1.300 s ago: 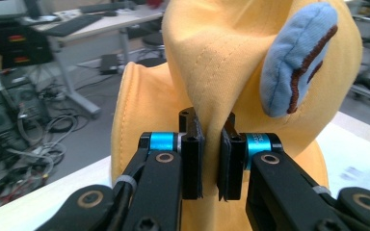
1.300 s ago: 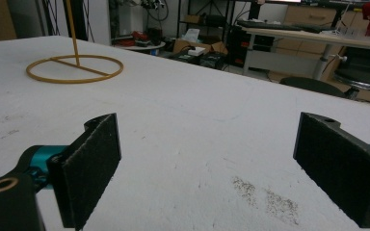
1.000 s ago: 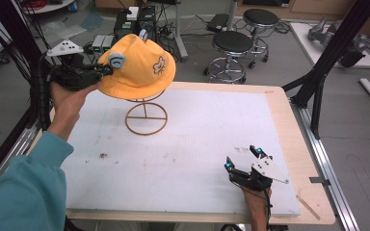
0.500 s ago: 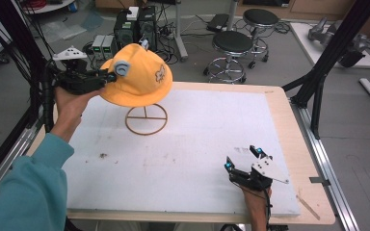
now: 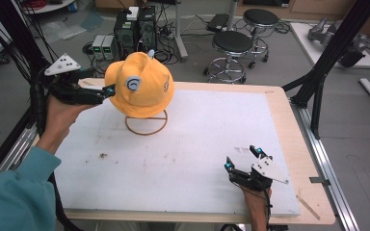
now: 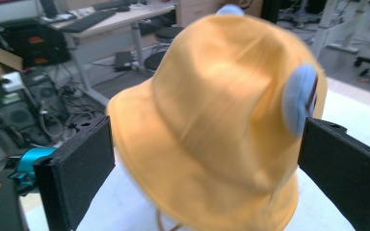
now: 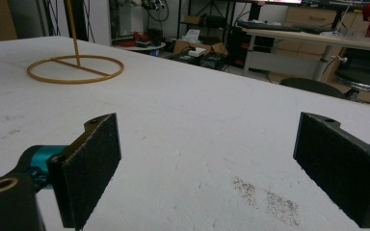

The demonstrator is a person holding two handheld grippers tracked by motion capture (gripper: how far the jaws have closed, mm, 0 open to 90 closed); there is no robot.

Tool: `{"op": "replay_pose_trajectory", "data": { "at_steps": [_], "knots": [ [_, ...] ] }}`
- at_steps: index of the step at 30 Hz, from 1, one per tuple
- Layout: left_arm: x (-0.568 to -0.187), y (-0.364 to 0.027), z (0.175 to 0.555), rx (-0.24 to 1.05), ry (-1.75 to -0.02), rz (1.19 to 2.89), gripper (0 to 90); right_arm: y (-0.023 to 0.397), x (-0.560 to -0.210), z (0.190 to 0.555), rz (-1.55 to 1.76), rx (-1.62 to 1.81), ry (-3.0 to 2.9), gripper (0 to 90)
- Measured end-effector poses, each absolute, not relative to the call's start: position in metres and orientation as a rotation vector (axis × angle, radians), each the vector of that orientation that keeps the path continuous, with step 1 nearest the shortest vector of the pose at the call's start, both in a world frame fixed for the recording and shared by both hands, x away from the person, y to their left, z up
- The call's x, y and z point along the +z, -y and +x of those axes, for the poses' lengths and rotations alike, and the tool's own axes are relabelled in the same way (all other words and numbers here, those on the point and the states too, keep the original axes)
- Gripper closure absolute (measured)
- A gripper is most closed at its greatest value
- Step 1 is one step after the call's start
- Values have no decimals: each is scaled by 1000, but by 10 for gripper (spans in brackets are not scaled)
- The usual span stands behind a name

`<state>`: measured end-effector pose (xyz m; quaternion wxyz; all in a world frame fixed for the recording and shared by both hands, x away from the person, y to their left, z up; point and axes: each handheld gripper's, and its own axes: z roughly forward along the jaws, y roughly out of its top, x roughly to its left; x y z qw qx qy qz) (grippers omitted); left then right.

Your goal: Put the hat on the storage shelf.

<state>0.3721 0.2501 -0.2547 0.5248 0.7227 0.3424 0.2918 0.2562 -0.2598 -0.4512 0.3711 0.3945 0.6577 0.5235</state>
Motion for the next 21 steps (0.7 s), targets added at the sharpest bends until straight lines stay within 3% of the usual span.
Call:
{"op": "replay_pose_trajectory", "data": {
  "at_steps": [8,21],
  "knots": [
    [-295,-277,332,782,-751,1719,62,260,-451,257,996,1328,-1687,83],
    [-372,-290,282,763,-632,1631,62,259,-451,257,1007,1327,-1687,83]
  ]
}}
